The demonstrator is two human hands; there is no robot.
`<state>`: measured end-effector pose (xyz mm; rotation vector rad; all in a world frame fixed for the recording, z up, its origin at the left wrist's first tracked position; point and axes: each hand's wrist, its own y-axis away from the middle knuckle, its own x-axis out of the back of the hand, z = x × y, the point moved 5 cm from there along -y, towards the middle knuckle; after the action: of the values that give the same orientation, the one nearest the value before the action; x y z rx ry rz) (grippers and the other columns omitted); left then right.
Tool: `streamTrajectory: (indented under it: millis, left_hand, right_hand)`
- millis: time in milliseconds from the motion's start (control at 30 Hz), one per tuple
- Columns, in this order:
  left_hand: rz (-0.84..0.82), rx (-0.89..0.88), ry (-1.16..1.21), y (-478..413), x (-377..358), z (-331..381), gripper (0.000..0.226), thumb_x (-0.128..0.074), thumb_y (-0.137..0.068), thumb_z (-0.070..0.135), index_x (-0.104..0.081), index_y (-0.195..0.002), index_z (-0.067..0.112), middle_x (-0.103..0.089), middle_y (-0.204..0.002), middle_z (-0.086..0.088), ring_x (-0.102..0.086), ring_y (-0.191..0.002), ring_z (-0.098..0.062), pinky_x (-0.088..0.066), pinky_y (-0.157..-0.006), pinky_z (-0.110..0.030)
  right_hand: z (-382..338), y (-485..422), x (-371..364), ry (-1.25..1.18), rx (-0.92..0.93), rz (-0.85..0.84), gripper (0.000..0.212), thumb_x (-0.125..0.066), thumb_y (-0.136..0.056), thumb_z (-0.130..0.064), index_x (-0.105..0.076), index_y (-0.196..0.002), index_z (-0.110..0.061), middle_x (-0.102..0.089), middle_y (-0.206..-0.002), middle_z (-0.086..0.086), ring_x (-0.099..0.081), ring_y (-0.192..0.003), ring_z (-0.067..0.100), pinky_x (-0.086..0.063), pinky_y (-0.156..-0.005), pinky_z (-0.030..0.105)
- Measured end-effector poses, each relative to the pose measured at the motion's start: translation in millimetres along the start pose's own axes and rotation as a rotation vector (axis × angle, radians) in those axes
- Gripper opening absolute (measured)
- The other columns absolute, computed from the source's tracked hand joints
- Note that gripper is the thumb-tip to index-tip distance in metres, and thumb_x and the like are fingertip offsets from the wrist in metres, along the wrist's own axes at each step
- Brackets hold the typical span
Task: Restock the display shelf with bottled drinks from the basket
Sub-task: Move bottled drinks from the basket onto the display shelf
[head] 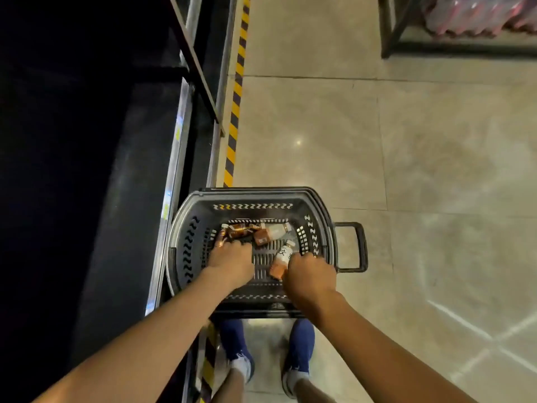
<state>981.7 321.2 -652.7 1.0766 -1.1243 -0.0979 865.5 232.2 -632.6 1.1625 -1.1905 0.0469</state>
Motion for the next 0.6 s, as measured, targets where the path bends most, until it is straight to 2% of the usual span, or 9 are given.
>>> streamTrajectory:
  millis: [67, 167, 267, 333, 400, 433, 500, 567, 600]
  left_hand:
    - [-0.041, 0.011, -0.035, -63.2, -42.0, -15.8, 0.039, -0.049, -0.096, 0.033, -0.051, -0.131, 0.018, -0.056, -0.129, -0.008, -0.052, -0.122, -0.029, -0.036, -0.106, -0.046]
    - [-0.047, 0.018, -0.085, -159.0, -100.7, -33.5, 0.046, -0.055, -0.091, 0.036, -0.048, -0.133, 0.019, -0.05, -0.135, -0.01, -0.046, -0.127, -0.03, -0.041, -0.101, -0.046]
    - [0.023, 0.027, -0.096, -243.5, -151.3, -46.8, 0.055, -0.057, -0.09, 0.038, -0.043, -0.139, 0.019, -0.046, -0.14, -0.012, -0.043, -0.129, -0.032, -0.04, -0.103, -0.045]
    - [0.065, 0.021, -0.111, -289.9, -180.9, -52.5, 0.063, -0.058, -0.089, 0.046, -0.041, -0.141, 0.017, -0.044, -0.142, -0.013, -0.04, -0.132, -0.032, -0.035, -0.106, -0.044]
    - [0.115, 0.035, -0.138, -332.9, -210.4, -59.3, 0.064, -0.06, -0.087, 0.046, -0.04, -0.141, 0.017, -0.042, -0.143, -0.012, -0.038, -0.133, -0.032, -0.033, -0.108, -0.045]
    - [0.131, 0.048, -0.136, -352.8, -226.0, -64.3, 0.064, -0.061, -0.086, 0.045, -0.04, -0.141, 0.017, -0.043, -0.143, -0.011, -0.038, -0.133, -0.031, -0.032, -0.107, -0.046]
    - [0.129, 0.075, -0.121, -388.1, -249.4, -73.5, 0.064, -0.06, -0.085, 0.045, -0.042, -0.14, 0.018, -0.046, -0.142, -0.01, -0.043, -0.129, -0.031, -0.035, -0.104, -0.047]
    - [0.12, 0.092, -0.106, -416.5, -261.6, -80.1, 0.065, -0.061, -0.083, 0.043, -0.042, -0.139, 0.015, -0.048, -0.14, -0.012, -0.047, -0.126, -0.031, -0.036, -0.103, -0.045]
    - [0.111, 0.109, -0.082, -426.6, -264.3, -82.8, 0.066, -0.062, -0.083, 0.041, -0.041, -0.138, 0.013, -0.048, -0.139, -0.012, -0.047, -0.125, -0.031, -0.036, -0.103, -0.044]
  right_hand:
    - [-3.5, -59.1, -46.1, 0.083, -0.01, -0.038, 0.031, -0.054, -0.093, -0.028, -0.06, -0.118, -0.012, -0.064, -0.114, 0.011, -0.061, -0.101, 0.027, -0.048, -0.077, 0.038]
    - [-14.0, -148.8, -117.6, 0.184, -0.014, -0.095, 0.047, -0.06, -0.091, -0.037, -0.054, -0.126, -0.006, -0.06, -0.119, 0.016, -0.058, -0.107, 0.032, -0.05, -0.083, 0.04]
    - [-25.4, -229.5, -177.1, 0.079, -0.053, -0.1, 0.045, -0.058, -0.094, -0.036, -0.053, -0.129, -0.008, -0.059, -0.123, 0.015, -0.057, -0.11, 0.031, -0.05, -0.091, 0.042]
    - [-28.6, -272.5, -208.6, -0.185, -0.149, -0.11, 0.045, -0.056, -0.094, -0.036, -0.05, -0.131, -0.01, -0.058, -0.126, 0.013, -0.056, -0.113, 0.029, -0.048, -0.093, 0.041]
    - [-24.1, -313.1, -239.4, -0.639, -0.335, -0.097, 0.046, -0.05, -0.097, -0.04, -0.046, -0.134, -0.011, -0.057, -0.127, 0.012, -0.056, -0.11, 0.028, -0.048, -0.092, 0.04]
    - [-20.5, -329.8, -251.1, -0.882, -0.474, -0.094, 0.054, -0.049, -0.098, -0.044, -0.041, -0.139, -0.01, -0.055, -0.13, 0.013, -0.055, -0.111, 0.028, -0.046, -0.091, 0.038]
    - [-21.5, -364.6, -280.7, -1.264, -0.712, -0.116, 0.07, -0.057, -0.093, -0.053, -0.035, -0.142, -0.008, -0.052, -0.132, 0.015, -0.054, -0.1, 0.028, -0.041, -0.078, 0.031]
    - [-21.2, -399.8, -313.6, -1.494, -0.806, -0.127, 0.084, -0.074, -0.069, -0.07, -0.044, -0.121, -0.011, -0.056, -0.111, 0.01, -0.055, -0.082, 0.025, -0.044, -0.069, 0.025]
    - [-19.3, -418.7, -327.3, -1.504, -0.802, -0.135, 0.102, -0.076, -0.054, -0.079, -0.048, -0.121, -0.008, -0.06, -0.105, 0.009, -0.06, -0.081, 0.027, -0.05, -0.067, 0.028]
